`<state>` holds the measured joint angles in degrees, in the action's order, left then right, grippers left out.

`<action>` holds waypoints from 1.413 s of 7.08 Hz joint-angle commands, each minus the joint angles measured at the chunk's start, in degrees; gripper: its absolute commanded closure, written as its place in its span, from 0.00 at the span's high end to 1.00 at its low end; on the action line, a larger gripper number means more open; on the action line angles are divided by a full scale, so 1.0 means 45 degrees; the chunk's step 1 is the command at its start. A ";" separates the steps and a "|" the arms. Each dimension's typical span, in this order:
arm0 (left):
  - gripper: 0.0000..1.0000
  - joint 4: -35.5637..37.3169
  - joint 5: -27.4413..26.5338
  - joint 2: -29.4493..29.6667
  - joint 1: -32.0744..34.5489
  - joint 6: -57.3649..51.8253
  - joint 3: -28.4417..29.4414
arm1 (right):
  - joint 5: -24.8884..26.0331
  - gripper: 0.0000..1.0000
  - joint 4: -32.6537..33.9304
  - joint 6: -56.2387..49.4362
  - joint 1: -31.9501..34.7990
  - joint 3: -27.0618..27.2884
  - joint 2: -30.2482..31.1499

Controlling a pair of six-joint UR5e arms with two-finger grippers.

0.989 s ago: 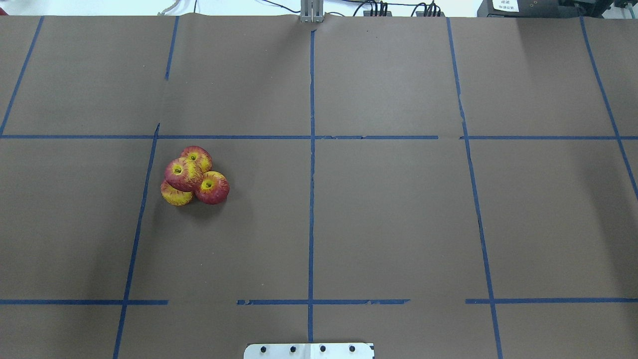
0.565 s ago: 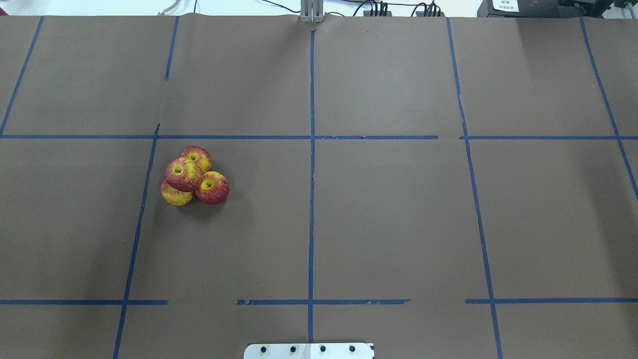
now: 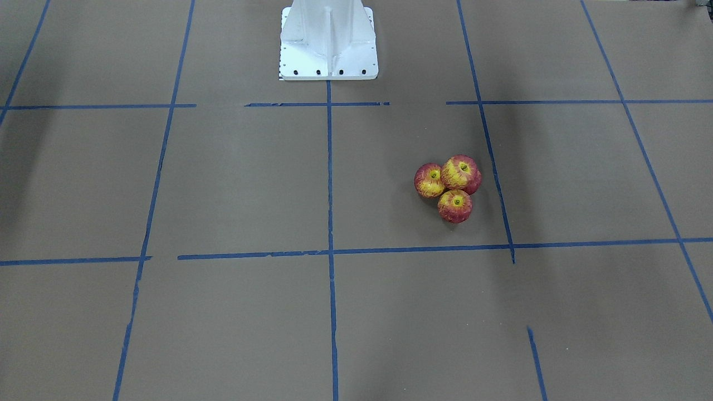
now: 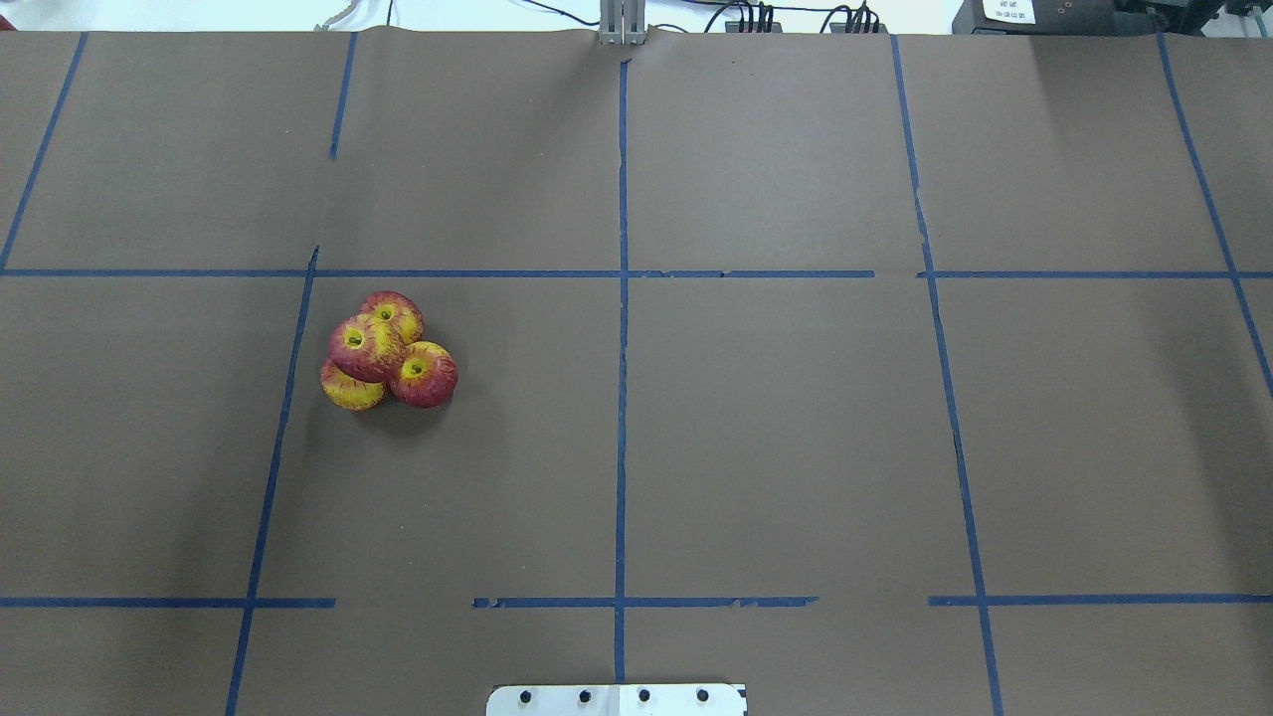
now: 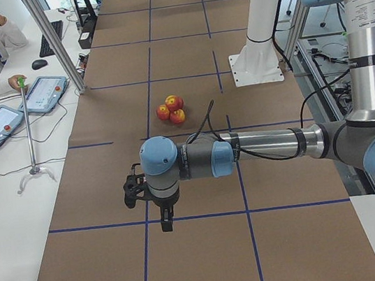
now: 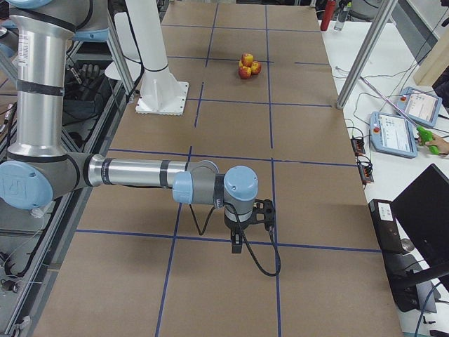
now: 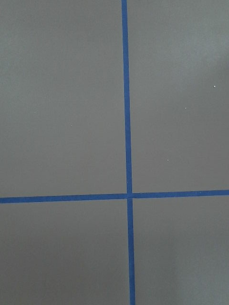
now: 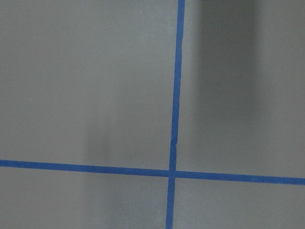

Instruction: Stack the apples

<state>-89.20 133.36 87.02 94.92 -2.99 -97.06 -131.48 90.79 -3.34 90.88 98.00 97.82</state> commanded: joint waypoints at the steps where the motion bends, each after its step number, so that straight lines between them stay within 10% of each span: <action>1: 1.00 -0.0001 -0.0007 0.0057 0.0000 0.0000 -0.0130 | 0.0000 1.00 0.0000 0.0000 0.0000 0.0000 0.0000; 10: 1.00 -0.0392 0.0013 0.1717 -0.0450 0.0020 0.0747 | 0.0000 1.00 0.0000 0.0000 0.0000 0.0000 0.0000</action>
<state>-91.18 133.45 93.32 93.08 -2.97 -93.89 -131.48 90.79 -3.34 90.88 98.00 97.82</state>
